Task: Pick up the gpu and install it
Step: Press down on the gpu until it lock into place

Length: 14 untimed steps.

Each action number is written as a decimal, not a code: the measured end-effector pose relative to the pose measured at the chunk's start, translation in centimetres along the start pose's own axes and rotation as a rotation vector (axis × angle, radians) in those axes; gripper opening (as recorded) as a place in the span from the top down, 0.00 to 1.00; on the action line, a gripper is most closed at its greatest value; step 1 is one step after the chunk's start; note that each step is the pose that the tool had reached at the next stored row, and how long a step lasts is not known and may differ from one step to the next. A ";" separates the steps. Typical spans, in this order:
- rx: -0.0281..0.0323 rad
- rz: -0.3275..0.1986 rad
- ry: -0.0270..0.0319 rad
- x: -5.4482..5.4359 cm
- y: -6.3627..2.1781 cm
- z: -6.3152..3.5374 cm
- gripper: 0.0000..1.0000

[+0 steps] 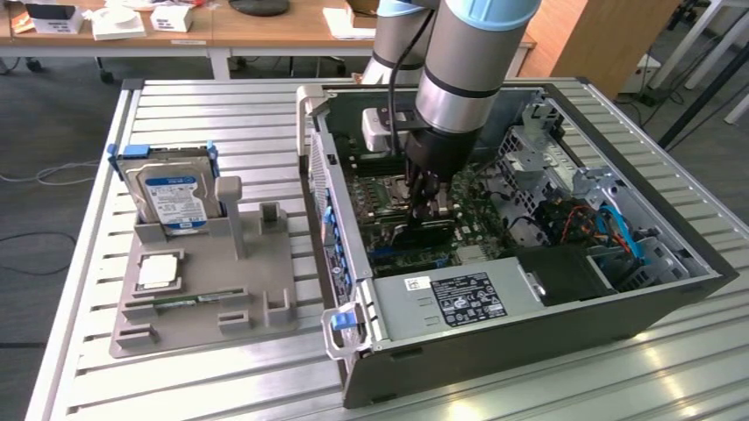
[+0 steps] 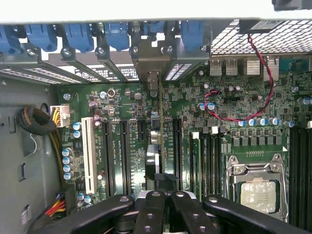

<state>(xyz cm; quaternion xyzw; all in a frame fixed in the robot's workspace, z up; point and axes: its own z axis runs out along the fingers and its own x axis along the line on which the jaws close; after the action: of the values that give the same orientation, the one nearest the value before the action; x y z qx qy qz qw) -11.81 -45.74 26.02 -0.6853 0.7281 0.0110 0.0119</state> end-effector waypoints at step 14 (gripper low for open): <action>-0.0003 0.000 0.0009 -0.1 0.00 -2.69 0.89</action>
<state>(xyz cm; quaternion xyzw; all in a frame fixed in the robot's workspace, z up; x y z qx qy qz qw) -11.81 -45.75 28.71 -0.6853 0.7281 0.0108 0.0114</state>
